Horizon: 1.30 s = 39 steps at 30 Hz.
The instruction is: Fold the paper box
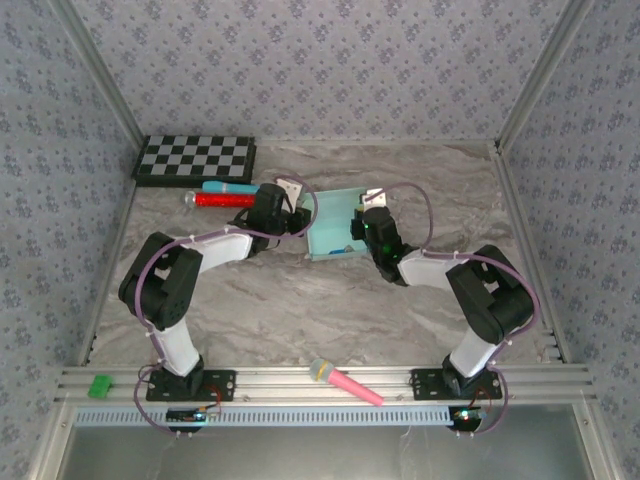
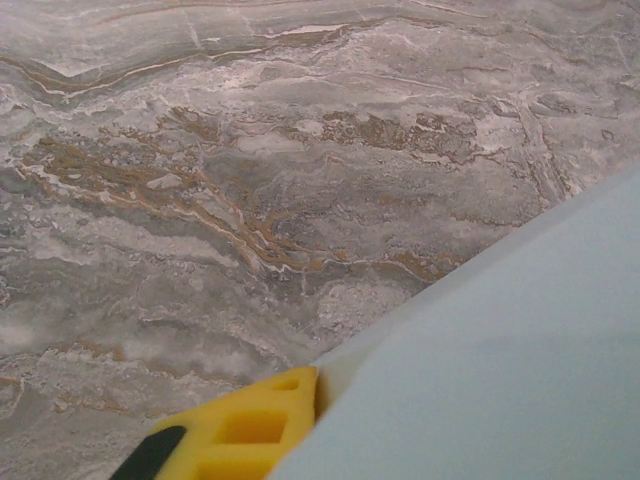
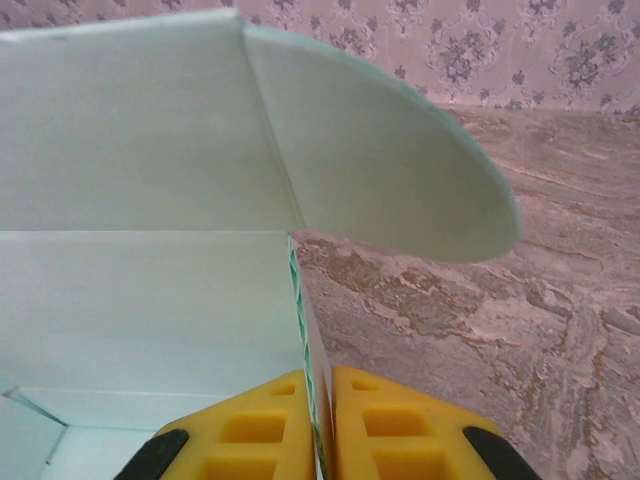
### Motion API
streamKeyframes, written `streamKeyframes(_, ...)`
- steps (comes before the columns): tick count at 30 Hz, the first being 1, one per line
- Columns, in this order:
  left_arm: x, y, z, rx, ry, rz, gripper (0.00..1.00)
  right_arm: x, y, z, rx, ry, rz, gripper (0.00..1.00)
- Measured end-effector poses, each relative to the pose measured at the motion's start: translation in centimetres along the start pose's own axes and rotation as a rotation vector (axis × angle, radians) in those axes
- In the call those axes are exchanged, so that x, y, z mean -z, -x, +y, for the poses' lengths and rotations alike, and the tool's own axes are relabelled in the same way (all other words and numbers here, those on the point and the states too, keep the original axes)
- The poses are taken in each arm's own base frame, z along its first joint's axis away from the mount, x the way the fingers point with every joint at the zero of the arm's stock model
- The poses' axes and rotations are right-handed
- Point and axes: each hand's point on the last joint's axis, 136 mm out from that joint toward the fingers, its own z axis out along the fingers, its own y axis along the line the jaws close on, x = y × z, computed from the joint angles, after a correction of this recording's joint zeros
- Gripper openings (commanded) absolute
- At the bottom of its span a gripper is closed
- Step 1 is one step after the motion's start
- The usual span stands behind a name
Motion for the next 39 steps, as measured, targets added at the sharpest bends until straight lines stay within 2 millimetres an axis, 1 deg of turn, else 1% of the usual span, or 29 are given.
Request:
streamKeyframes(3,0.0,0.1,0.1,-0.002,0.006,-0.003,0.11,0.0,0.2,0.2,-0.007,0.006,-0.009,0.09)
streamKeyframes(13,-0.1,0.2,-0.1,0.002,0.003,-0.008,0.15,0.2,-0.3,0.3,-0.046,0.012,-0.006,0.05)
streamKeyframes(19,-0.5,0.8,-0.2,0.021,-0.003,-0.027,0.23,0.5,-1.1,0.1,-0.063,-0.020,-0.009,0.03)
streamKeyframes(22,-0.5,1.1,-0.4,0.031,-0.008,-0.040,0.23,0.8,-1.6,0.0,-0.071,-0.038,-0.022,0.03)
streamKeyframes(30,-0.5,1.8,-0.5,0.057,0.007,-0.078,0.26,1.3,-1.4,0.0,-0.089,-0.078,-0.054,0.02)
streamKeyframes(34,-0.5,1.3,-0.1,0.073,0.024,-0.082,0.26,1.5,-1.3,0.1,-0.088,-0.087,-0.062,0.02)
streamKeyframes(37,-0.5,1.0,0.1,0.081,0.035,-0.080,0.29,1.5,-1.4,0.1,-0.086,-0.090,-0.062,0.02)
streamKeyframes(39,-0.5,0.8,0.3,0.086,0.046,-0.080,0.30,1.6,-1.4,0.2,-0.086,-0.091,-0.062,0.02)
